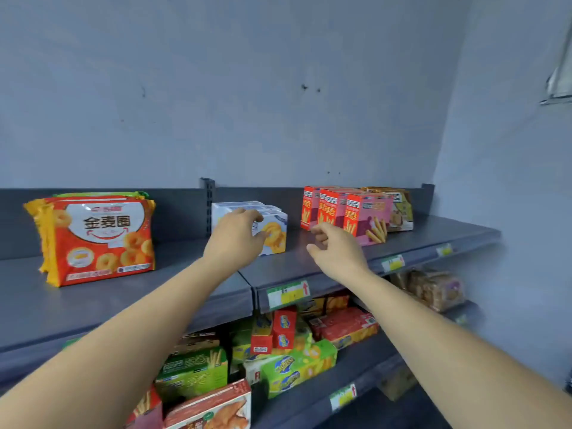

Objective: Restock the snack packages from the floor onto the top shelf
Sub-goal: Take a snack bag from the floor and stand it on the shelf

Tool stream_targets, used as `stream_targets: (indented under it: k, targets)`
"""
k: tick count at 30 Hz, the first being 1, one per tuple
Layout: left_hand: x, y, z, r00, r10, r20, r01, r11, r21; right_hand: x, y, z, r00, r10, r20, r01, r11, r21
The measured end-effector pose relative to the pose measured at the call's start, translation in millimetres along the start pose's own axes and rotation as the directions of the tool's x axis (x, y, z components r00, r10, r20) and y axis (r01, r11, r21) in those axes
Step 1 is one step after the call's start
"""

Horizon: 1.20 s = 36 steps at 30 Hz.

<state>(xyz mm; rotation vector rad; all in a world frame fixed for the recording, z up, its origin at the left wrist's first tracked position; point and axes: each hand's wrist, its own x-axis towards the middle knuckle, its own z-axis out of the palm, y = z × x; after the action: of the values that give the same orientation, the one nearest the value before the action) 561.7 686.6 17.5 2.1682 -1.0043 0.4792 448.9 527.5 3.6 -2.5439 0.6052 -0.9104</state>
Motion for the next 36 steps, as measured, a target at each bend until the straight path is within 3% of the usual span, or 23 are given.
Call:
stream_targets:
  k: [9, 20, 29, 36]
  targets:
    - [-60, 194, 135, 0.920, 0.296, 0.258, -0.283, 0.955, -0.085, -128, 186, -164, 0.949, 0.298, -0.105, -0.315, 0.886, -0.339]
    - [-197, 424, 272, 0.678, 0.560, 0.476, -0.518, 0.824, -0.230, -343, 346, -330, 0.798, 0.579, -0.169, -0.571, 0.637, -0.517]
    - [-305, 593, 357, 0.392, 0.749, 0.534, -0.644, 0.638, -0.422, -515, 431, -424, 0.493, 0.795, -0.352, -0.836, 0.322, -0.445]
    - [-389, 717, 433, 0.137, 0.853, 0.503, -0.688, 0.447, -0.572, -625, 490, -478, 0.246, 0.877, -0.413, -0.923, 0.081, -0.377]
